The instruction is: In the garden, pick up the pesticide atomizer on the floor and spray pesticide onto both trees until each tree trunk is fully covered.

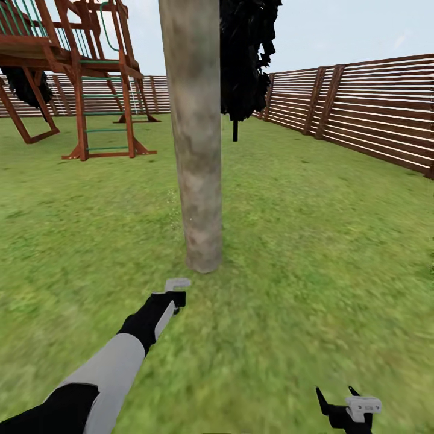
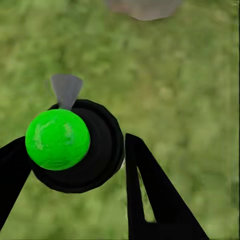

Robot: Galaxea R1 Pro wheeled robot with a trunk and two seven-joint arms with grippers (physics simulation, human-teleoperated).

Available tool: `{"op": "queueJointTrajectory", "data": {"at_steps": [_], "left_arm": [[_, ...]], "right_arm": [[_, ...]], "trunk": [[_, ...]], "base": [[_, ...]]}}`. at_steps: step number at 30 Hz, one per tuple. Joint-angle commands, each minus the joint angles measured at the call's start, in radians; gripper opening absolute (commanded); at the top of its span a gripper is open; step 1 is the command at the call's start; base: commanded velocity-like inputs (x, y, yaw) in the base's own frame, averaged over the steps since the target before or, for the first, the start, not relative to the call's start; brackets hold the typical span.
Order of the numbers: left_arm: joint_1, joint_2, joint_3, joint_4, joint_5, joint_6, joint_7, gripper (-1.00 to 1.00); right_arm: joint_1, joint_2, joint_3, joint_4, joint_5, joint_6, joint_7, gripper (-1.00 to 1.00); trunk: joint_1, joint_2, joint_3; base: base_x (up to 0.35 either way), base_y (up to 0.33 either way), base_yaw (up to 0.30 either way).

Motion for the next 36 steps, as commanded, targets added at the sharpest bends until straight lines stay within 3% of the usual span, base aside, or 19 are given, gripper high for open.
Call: {"op": "queueJointTrajectory", "data": {"at_steps": [1,4,5,8,11,13,15,17,22,25,26,27,29,30,31,33,36], "left_arm": [[-0.035,0.0,0.0,0.0,-0.003,0.028,-0.02,-1.0],[-0.098,0.002,0.0,0.002,-0.004,0.043,-0.029,-1.0],[-0.125,-0.008,0.002,0.0,-0.002,0.064,-0.032,-1.0],[-0.138,-0.021,0.003,0.0,0.001,0.076,-0.053,-1.0],[-0.126,-0.007,-0.003,-0.001,-0.014,0.074,-0.08,-1.0],[-0.108,0.011,-0.012,-0.001,-0.046,0.069,-0.081,-1.0],[-0.078,0.013,-0.024,-0.001,-0.091,0.064,-0.081,-1.0],[-0.064,0.008,-0.038,-0.001,-0.111,0.062,-0.086,-1.0],[-0.06,0.004,-0.044,-0.002,-0.112,0.063,-0.087,-1.0],[-0.06,-0.02,-0.044,-0.003,-0.109,0.067,-0.091,-1.0],[-0.06,-0.021,-0.044,-0.002,-0.108,0.067,-0.098,-1.0],[-0.06,-0.02,-0.044,-0.001,-0.109,0.067,-0.147,-1.0],[-0.06,-0.001,-0.042,-0.001,-0.115,0.066,-0.177,-1.0],[-0.06,0.026,-0.04,-0.001,-0.114,0.066,-0.179,-1.0],[-0.061,0.097,-0.035,-0.002,-0.111,0.067,-0.185,-1.0],[-0.065,0.151,0.009,-0.028,-0.109,0.068,-0.191,-1.0],[-0.057,0.146,0.032,-0.06,-0.11,0.069,-0.194,-1.0]], "right_arm": [[0.0,0.0,0.0,0.0,0.0,0.0,0.0,1.0],[0.0,0.0,0.0,0.0,0.0,0.0,-0.001,1.0],[0.0,0.001,0.001,0.0,0.0,0.0,-0.001,1.0],[0.0,0.002,0.001,0.0,0.001,0.0,-0.001,1.0],[0.0,0.002,0.001,0.0,0.002,0.0,-0.001,1.0],[0.0,0.002,0.001,0.0,0.0,0.0,-0.001,1.0],[0.0,0.002,0.001,0.0,0.0,0.0,-0.001,1.0],[0.0,0.002,0.001,0.0,0.0,0.0,-0.001,1.0],[0.0,0.002,0.001,0.0,0.0,0.0,-0.001,1.0],[0.0,0.002,0.001,0.0,0.001,0.0,-0.001,1.0],[0.0,0.002,0.001,0.0,0.001,0.0,-0.001,1.0],[0.0,0.002,0.001,0.0,0.002,0.0,-0.001,1.0],[0.0,0.002,0.001,0.0,0.002,0.0,-0.001,1.0],[0.0,0.002,0.001,0.0,0.002,0.0,-0.001,1.0],[0.0,0.002,0.001,0.0,0.001,0.0,-0.001,1.0],[0.0,0.002,0.001,0.0,0.0,0.0,-0.001,1.0],[0.0,0.002,0.0,0.0,0.0,0.0,-0.001,1.0]], "trunk": [[0.0,0.0,0.0],[0.0,0.0,0.0],[0.0,0.0,0.0],[0.0,0.0,0.0],[0.0,0.0,0.0],[0.0,0.0,0.0],[0.0,0.0,0.0],[0.0,0.0,0.0],[0.0,0.0,0.0],[0.0,0.0,0.0],[0.0,0.0,0.0],[0.0,0.0,0.0],[0.0,0.0,0.0],[0.0,0.0,0.0],[0.0,0.0,0.0],[0.0,0.0,0.0],[0.0,0.0,0.0]], "base": [[0.0,0.0,-0.276],[0.0,0.0,-0.223],[0.0,0.0,-0.035],[0.0,0.0,-0.01],[0.0,0.0,0.0],[0.0,0.0,0.0],[0.099,0.0,0.0],[0.275,0.0,0.0],[0.308,0.0,0.0],[0.059,0.0,0.0],[0.013,0.0,0.0],[0.004,0.0,0.0],[0.001,0.0,0.0],[0.0,0.0,0.0],[0.0,0.0,0.0],[0.0,0.0,0.0],[0.0,0.0,-0.123]]}}
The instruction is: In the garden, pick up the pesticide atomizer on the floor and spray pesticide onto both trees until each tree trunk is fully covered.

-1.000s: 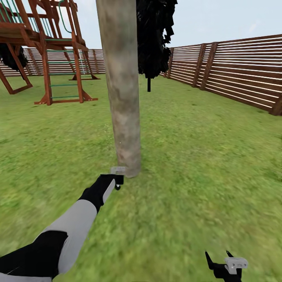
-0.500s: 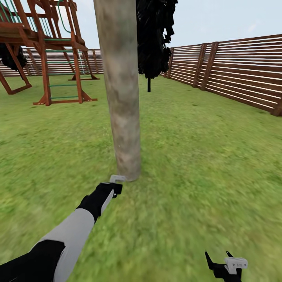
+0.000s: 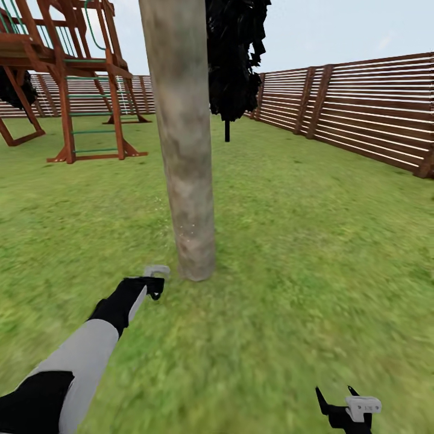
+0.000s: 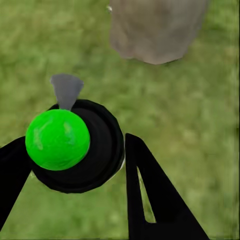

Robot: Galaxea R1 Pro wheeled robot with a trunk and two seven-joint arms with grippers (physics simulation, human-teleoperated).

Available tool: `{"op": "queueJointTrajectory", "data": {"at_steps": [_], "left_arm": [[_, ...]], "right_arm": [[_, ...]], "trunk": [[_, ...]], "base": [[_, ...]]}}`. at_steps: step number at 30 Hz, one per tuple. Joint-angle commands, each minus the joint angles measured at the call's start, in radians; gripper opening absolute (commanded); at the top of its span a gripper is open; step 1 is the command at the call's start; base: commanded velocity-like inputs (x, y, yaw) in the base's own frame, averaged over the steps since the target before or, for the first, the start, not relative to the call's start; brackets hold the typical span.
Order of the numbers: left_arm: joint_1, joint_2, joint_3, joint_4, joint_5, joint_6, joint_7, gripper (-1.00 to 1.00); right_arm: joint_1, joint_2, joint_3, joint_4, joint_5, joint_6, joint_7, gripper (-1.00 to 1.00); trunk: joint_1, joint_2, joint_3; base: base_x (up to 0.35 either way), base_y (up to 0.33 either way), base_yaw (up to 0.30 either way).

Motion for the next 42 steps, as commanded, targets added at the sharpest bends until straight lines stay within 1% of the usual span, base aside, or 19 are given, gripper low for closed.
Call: {"op": "queueJointTrajectory", "data": {"at_steps": [1,2,4,5,7,8,11,13,15,17,20,25,30,32,33,36,39,41,42], "left_arm": [[0.01,-0.012,0.001,0.006,-0.004,-0.001,0.0,-1.0],[0.031,-0.034,0.0,0.012,-0.008,-0.003,0.001,-1.0],[0.039,-0.053,-0.01,0.014,-0.009,0.002,0.0,-1.0],[0.039,-0.065,-0.024,0.014,-0.009,0.005,0.0,-1.0],[0.032,-0.109,-0.058,0.013,-0.009,0.009,0.003,-1.0],[0.029,-0.114,-0.061,0.013,-0.009,0.009,0.004,-1.0],[0.03,-0.104,-0.06,0.015,-0.009,0.009,0.008,-1.0],[0.033,-0.053,-0.055,0.016,-0.007,0.008,0.011,-1.0],[0.037,-0.024,-0.056,0.015,-0.007,0.006,0.013,-1.0],[0.04,-0.033,-0.061,0.016,-0.008,0.004,0.013,-1.0],[0.041,-0.066,-0.061,0.018,-0.006,0.004,0.012,-1.0],[0.043,-0.081,-0.062,0.02,-0.003,0.006,0.005,-1.0],[0.095,-0.098,-0.064,0.024,-0.006,0.001,0.001,-1.0],[0.107,-0.128,-0.078,0.025,-0.006,0.005,0.001,-1.0],[0.108,-0.131,-0.082,0.024,-0.006,0.006,0.002,-1.0],[0.107,-0.117,-0.083,0.023,-0.007,0.006,0.003,-1.0],[0.108,-0.038,-0.078,0.015,-0.007,0.005,0.012,-1.0],[0.108,-0.021,-0.079,0.014,-0.006,0.004,0.014,-1.0],[0.109,-0.022,-0.081,0.015,-0.006,0.003,0.015,-1.0]], "right_arm": [[0.0,0.0,0.0,0.0,0.0,0.0,0.0,1.0],[0.0,0.0,0.001,0.0,0.0,0.0,0.0,1.0],[0.0,0.0,0.001,0.0,0.001,0.0,0.0,1.0],[0.0,0.0,0.001,0.0,0.001,0.0,0.0,1.0],[0.0,0.0,0.001,0.0,0.001,0.0,0.0,1.0],[0.0,0.0,0.001,0.0,0.001,0.0,0.0,1.0],[0.0,0.0,0.001,0.0,0.001,0.0,0.0,1.0],[0.0,0.0,0.001,0.0,0.001,0.0,0.0,1.0],[0.0,0.0,0.001,0.0,0.001,0.0,0.0,1.0],[0.0,0.0,0.001,0.0,0.001,0.0,0.0,1.0],[0.0,0.0,0.001,0.0,0.001,0.0,0.0,1.0],[0.0,0.0,0.001,0.0,0.001,0.0,0.0,1.0],[0.0,0.0,0.001,0.001,0.001,0.0,0.0,1.0],[0.0,0.0,0.001,0.001,0.001,0.0,0.0,1.0],[0.0,0.0,0.001,0.001,0.001,0.0,0.0,1.0],[0.0,0.0,0.001,0.002,0.001,0.0,0.0,1.0],[0.0,0.0,0.001,0.002,0.001,0.0,0.0,1.0],[0.0,0.0,0.001,0.002,0.001,0.0,0.0,1.0],[0.0,0.0,0.001,0.002,0.001,0.0,0.0,1.0]], "trunk": [[0.0,0.0,0.0],[0.0,0.0,0.0],[0.0,0.0,0.0],[0.0,0.0,0.0],[0.0,0.0,0.0],[0.0,0.0,0.0],[0.0,0.0,0.0],[0.0,0.0,0.0],[0.0,0.0,0.0],[0.0,0.0,0.0],[0.0,0.0,0.0],[0.0,0.0,0.0],[0.0,0.0,0.0],[0.0,0.0,0.0],[0.0,0.0,0.0],[0.0,0.0,0.0],[0.0,0.0,0.0],[0.0,0.0,0.0],[0.0,0.0,0.0]], "base": [[0.0,0.0,-0.264],[0.0,0.0,-0.284],[0.0,0.0,-0.092],[0.0,0.0,-0.032],[0.0,0.0,-0.007],[0.0,0.0,-0.001],[0.0,0.0,0.0],[0.0,0.0,0.0],[0.0,0.0,0.0],[0.045,0.0,0.0],[0.284,0.0,0.0],[0.213,-0.101,0.0],[0.01,-0.063,0.0],[0.0,-0.002,0.0],[0.0,0.0,0.0],[0.0,0.0,0.0],[0.0,0.0,0.0],[0.0,0.0,0.0],[0.0,0.0,0.0]]}}
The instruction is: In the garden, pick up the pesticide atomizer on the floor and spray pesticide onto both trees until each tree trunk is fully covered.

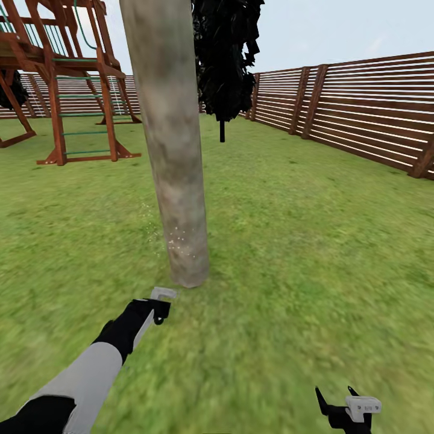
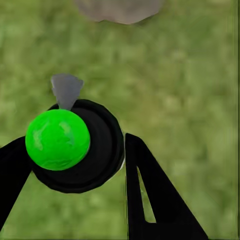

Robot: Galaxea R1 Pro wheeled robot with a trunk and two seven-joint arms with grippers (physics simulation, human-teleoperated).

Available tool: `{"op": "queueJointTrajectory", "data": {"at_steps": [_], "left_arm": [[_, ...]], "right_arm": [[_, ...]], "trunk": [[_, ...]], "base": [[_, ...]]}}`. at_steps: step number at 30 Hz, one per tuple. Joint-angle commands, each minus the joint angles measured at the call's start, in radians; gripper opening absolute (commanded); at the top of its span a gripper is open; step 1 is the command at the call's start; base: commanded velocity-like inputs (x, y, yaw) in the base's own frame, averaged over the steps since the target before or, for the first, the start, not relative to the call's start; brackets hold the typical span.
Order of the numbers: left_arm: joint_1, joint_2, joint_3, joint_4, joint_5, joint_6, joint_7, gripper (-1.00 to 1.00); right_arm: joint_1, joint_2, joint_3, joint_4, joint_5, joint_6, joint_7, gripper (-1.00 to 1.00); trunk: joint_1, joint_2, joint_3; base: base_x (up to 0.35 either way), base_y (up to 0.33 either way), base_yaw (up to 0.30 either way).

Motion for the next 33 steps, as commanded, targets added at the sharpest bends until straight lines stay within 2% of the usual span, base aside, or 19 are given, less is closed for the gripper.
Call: {"op": "queueJointTrajectory", "data": {"at_steps": [1,4,6,9,14,16,20,23,24,30,31,33], "left_arm": [[0.0,-0.003,-0.002,0.003,0.001,0.0,0.0,-1.0],[0.002,-0.065,-0.003,0.007,-0.001,0.001,-0.001,-1.0],[0.002,-0.079,-0.003,0.008,-0.002,0.001,-0.001,-1.0],[0.005,-0.07,-0.001,0.011,-0.006,0.002,-0.001,-1.0],[0.022,0.002,0.0,0.017,-0.006,0.001,0.002,-1.0],[0.024,-0.007,-0.003,0.02,-0.004,0.002,0.002,-1.0],[0.025,-0.068,-0.004,0.022,-0.005,0.005,0.001,-1.0],[0.025,-0.073,-0.005,0.021,-0.006,0.005,0.0,-1.0],[0.025,-0.069,-0.004,0.021,-0.007,0.004,0.001,-1.0],[0.04,0.044,0.002,0.023,-0.007,0.001,0.003,-1.0],[0.04,0.049,0.002,0.025,-0.007,0.001,0.003,-1.0],[0.04,0.041,-0.001,0.027,-0.008,0.002,0.003,-1.0]], "right_arm": [[0.0,0.0,0.0,0.0,0.0,0.0,0.0,1.0],[0.0,0.0,0.0,0.0,0.0,0.0,0.0,1.0],[0.0,0.0,0.0,0.0,0.0,0.0,0.0,1.0],[0.0,0.0,0.0,0.0,0.0,0.0,0.0,1.0],[0.0,0.0,0.0,0.0,0.0,0.0,0.0,1.0],[0.0,0.0,0.0,0.0,0.0,0.0,0.0,1.0],[0.0,0.0,0.0,0.0,0.0,0.0,0.0,1.0],[0.0,0.0,0.0,0.0,0.0,0.0,0.0,1.0],[0.0,0.0,0.0,0.0,0.0,0.0,0.0,1.0],[0.0,0.0,0.0,0.0,0.0,0.0,0.0,1.0],[0.0,0.0,0.0,0.0,0.0,0.0,0.0,1.0],[0.0,0.0,0.0,0.0,0.0,0.0,0.0,1.0]], "trunk": [[0.0,0.0,0.0],[0.0,0.0,0.0],[0.0,0.0,0.0],[0.0,0.0,0.0],[0.0,0.0,0.0],[0.0,0.0,0.0],[0.0,0.0,0.0],[0.0,0.0,0.0],[0.0,0.0,0.0],[0.0,0.0,0.0],[0.0,0.0,0.0],[0.0,0.0,0.0]], "base": [[0.0,0.0,0.0],[0.222,0.0,0.0],[0.118,0.0,0.0],[0.017,0.0,0.0],[0.0,0.0,0.0],[0.085,0.0,0.0],[0.285,0.0,0.0],[0.279,0.0,0.0],[0.09,0.0,0.0],[0.005,0.0,0.0],[0.0,0.0,0.0],[0.0,0.0,0.0]]}}
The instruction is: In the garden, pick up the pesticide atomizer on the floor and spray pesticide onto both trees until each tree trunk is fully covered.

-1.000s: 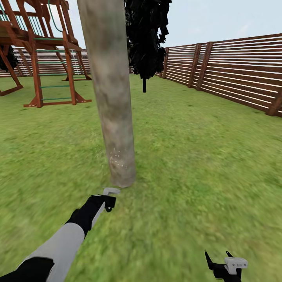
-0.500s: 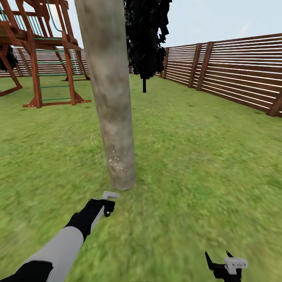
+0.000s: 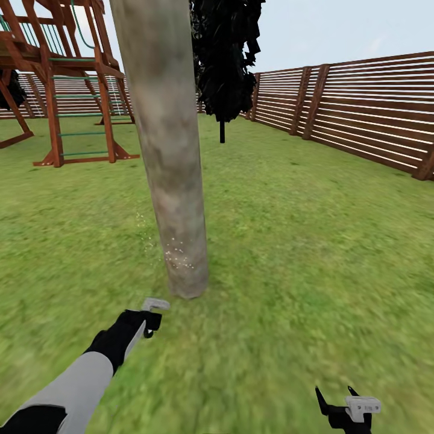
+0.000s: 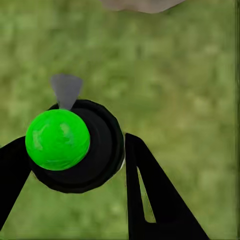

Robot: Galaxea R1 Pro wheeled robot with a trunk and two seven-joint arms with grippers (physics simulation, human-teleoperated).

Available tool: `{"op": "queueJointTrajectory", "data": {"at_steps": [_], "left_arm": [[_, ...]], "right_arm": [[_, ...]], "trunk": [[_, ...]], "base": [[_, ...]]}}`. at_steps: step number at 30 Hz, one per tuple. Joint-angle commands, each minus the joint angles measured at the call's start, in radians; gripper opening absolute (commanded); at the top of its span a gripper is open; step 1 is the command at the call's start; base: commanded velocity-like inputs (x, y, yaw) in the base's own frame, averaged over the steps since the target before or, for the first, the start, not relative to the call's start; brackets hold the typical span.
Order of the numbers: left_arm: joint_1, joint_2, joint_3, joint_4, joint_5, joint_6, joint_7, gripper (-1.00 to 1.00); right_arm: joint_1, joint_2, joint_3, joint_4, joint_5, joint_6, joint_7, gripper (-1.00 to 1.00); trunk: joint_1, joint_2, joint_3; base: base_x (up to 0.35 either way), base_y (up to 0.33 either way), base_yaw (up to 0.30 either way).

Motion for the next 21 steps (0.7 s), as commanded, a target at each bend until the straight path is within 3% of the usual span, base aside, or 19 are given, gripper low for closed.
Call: {"op": "queueJointTrajectory", "data": {"at_steps": [1,3,7,10,11,12,14,16,18,21], "left_arm": [[0.0,-0.004,-0.001,0.0,-0.001,0.0,0.0,-1.0],[0.0,-0.025,-0.001,0.002,0.003,0.001,-0.001,-1.0],[0.0,-0.101,-0.003,0.001,0.002,0.001,-0.002,-1.0],[-0.007,-0.088,0.0,0.0,0.0,0.001,-0.002,-1.0],[-0.008,-0.069,0.001,0.0,0.0,0.001,-0.002,-1.0],[-0.011,-0.028,0.001,-0.005,0.002,0.002,-0.002,-1.0],[-0.012,-0.009,0.001,-0.012,0.003,0.0,0.0,-1.0],[-0.013,-0.017,-0.002,-0.02,0.003,-0.001,0.0,-1.0],[-0.014,-0.061,-0.003,-0.08,0.003,0.001,-0.002,-1.0],[-0.015,-0.088,-0.004,-0.132,0.005,0.003,-0.004,-1.0]], "right_arm": [[0.0,0.0,0.0,0.0,0.0,0.0,0.0,1.0],[0.0,0.0,0.0,0.0,0.0,0.0,0.0,1.0],[0.0,0.0,0.0,0.0,0.0,0.0,0.0,1.0],[0.0,-0.001,0.0,0.0,0.0,0.0,0.0,1.0],[0.0,-0.001,0.0,0.0,0.0,0.0,0.0,1.0],[0.0,0.0,0.0,0.0,0.0,0.0,0.0,1.0],[0.0,0.0,0.0,0.0,0.0,0.0,0.0,1.0],[0.0,0.0,0.0,0.0,0.0,0.0,0.0,1.0],[0.0,-0.001,0.0,0.0,0.0,0.0,0.0,1.0],[0.0,-0.001,0.0,0.0,0.0,0.0,0.0,1.0]], "trunk": [[0.0,0.0,0.0],[0.0,0.0,0.0],[0.0,0.0,0.0],[0.0,0.0,0.0],[0.0,0.0,0.0],[0.0,0.0,0.0],[0.0,0.0,0.0],[0.0,0.0,0.0],[0.0,0.0,0.0],[0.0,0.0,0.0]], "base": [[0.0,0.0,0.0],[0.0,0.0,0.0],[0.0,0.0,0.0],[0.0,0.0,0.0],[0.0,0.0,0.0],[0.0,0.0,0.0],[0.0,0.0,0.0],[-0.025,0.0,0.0],[-0.263,0.0,0.0],[-0.091,0.0,0.0]]}}
